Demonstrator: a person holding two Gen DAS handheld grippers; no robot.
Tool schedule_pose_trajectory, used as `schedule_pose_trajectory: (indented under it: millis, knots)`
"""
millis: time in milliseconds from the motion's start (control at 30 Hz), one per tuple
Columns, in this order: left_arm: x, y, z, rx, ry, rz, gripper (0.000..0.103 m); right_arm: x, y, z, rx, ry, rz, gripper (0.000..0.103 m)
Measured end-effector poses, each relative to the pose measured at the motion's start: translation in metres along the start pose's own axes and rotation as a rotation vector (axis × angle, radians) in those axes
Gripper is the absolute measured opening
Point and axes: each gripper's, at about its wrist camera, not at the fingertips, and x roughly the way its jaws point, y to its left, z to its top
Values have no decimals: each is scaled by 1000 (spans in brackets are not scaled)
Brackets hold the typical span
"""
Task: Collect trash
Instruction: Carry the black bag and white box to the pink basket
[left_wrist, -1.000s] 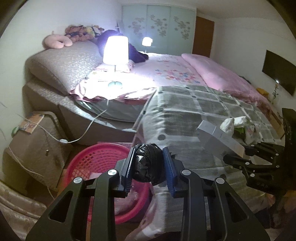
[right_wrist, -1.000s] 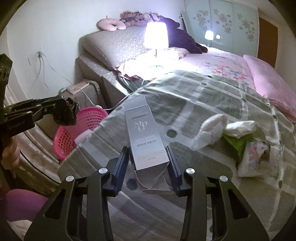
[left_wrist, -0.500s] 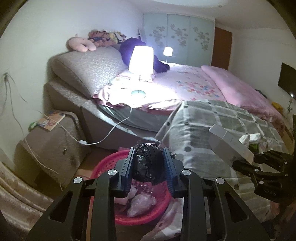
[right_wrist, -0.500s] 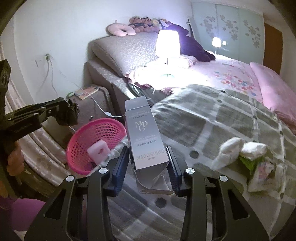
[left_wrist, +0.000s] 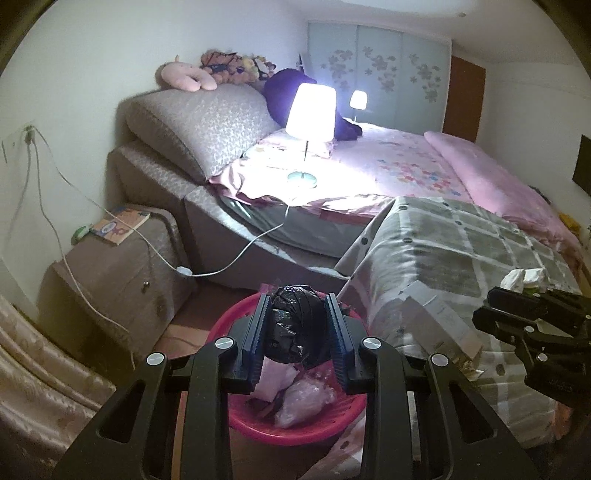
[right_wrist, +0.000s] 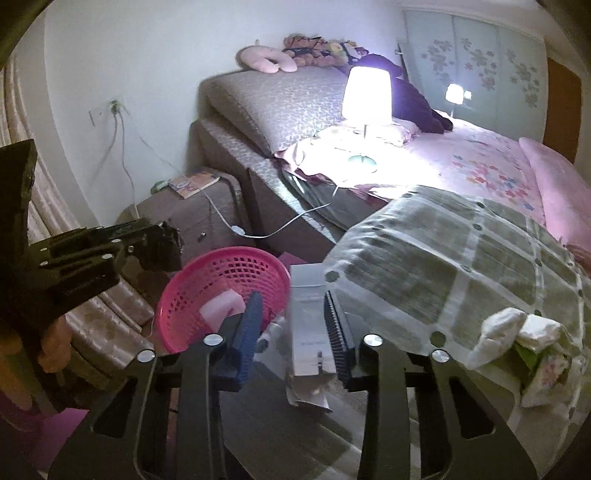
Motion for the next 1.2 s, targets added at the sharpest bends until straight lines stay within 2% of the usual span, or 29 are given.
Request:
schedule_pose_trajectory:
  millis: [200,233,267,333,433,533,567,600,667,767,867,1200]
  knots:
    - [10,2,-4,-6,26,-2,29,11,-1,-3,6,12,-11,33]
    - [10,1,-4,-6,27,-2,29,13,-4,-5,11,18,-13,38]
    - [11,1,-5,-5,29,-4,29,16,-6,-6,17,24,-11,49]
    - [14,1,-7,1,36,-4,28,22,-11,-8,27,34,-23,64]
    - [19,1,-8,4,51,0,29,32,-13,-11,27,62,-28,65]
    - [25,2,-11,4,67,8,29,45,-12,-14,23,89,-26,64]
    - [28,3,-12,2,72,10,29,47,-12,-16,22,95,-26,61]
    - [29,3,-13,2,76,11,29,52,-11,-17,23,111,-28,58]
    - [32,4,-14,2,83,16,29,60,-12,-18,28,142,-34,44]
    - [35,6,-15,0,85,20,29,64,-11,-20,35,153,-24,33]
    - [35,8,-15,-5,85,23,28,63,-6,-17,25,149,-38,33]
    - [35,10,-14,-15,79,25,29,51,10,3,8,105,-5,33]
